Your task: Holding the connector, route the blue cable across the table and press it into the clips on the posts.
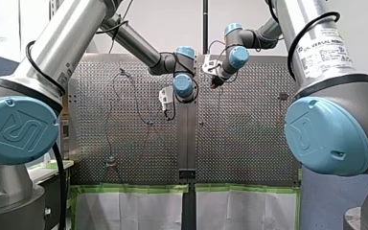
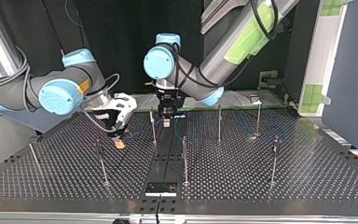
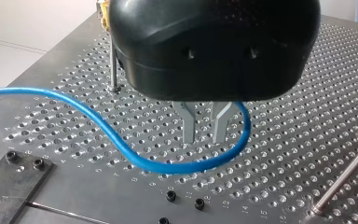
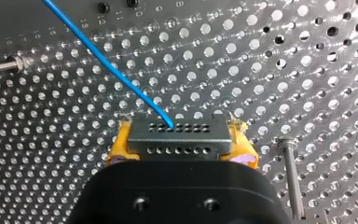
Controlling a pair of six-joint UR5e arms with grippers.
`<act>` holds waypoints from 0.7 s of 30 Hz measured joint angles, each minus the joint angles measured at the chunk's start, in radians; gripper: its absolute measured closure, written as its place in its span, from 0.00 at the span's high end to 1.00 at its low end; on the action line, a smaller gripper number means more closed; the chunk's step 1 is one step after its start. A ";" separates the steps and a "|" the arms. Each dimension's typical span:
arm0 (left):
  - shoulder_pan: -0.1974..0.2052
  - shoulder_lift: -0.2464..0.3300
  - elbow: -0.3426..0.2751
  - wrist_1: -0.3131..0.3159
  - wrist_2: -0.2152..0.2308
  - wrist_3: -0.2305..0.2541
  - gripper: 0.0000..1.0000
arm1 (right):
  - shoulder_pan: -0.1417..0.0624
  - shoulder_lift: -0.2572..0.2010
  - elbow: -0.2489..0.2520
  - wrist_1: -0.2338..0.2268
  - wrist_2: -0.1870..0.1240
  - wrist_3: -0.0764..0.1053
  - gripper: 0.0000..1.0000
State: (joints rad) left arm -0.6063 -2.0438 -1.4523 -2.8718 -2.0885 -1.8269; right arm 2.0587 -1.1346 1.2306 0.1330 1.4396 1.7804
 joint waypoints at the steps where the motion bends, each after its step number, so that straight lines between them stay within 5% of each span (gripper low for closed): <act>1: 0.000 0.000 0.000 0.000 0.000 0.000 0.21 | 0.000 0.000 0.001 0.000 0.000 0.000 0.00; 21: 0.000 0.000 0.000 0.000 0.000 0.000 0.21 | -0.001 0.000 0.008 0.000 0.000 0.000 0.00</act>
State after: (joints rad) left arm -0.6062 -2.0438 -1.4523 -2.8718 -2.0885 -1.8269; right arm 2.0580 -1.1346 1.2385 0.1325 1.4395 1.7803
